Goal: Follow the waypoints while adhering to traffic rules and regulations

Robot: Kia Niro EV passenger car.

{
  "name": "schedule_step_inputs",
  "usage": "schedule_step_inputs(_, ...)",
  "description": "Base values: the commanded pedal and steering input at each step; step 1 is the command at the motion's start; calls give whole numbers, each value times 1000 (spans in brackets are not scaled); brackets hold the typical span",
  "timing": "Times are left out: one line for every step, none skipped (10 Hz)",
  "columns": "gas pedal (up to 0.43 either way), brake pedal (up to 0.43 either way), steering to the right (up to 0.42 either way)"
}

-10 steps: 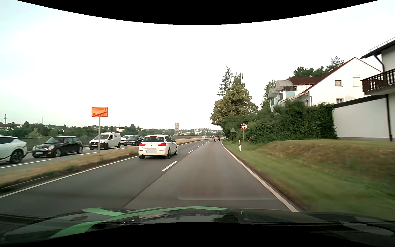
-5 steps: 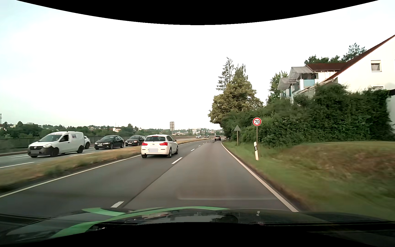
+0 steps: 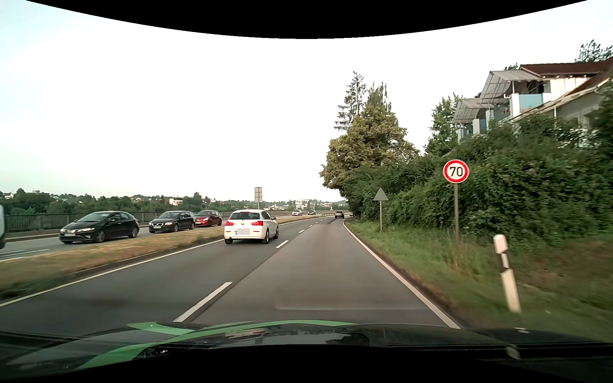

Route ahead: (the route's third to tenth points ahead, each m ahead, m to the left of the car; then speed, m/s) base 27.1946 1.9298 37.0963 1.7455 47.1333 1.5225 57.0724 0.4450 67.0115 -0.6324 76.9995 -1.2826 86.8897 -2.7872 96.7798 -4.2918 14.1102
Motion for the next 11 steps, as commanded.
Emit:
schedule_step_inputs(157, 0, 3)
schedule_step_inputs(169, 0, 3)
schedule_step_inputs(177, 0, 3)
schedule_step_inputs(177, 0, 3)
schedule_step_inputs(177, 0, 3)
schedule_step_inputs(177, 0, 3)
schedule_step_inputs(177, 0, 2)
schedule_step_inputs(177, 0, 2)
schedule_step_inputs(177, 0, 2)
schedule_step_inputs(177, 0, 2)
schedule_step_inputs(177, 0, 2)
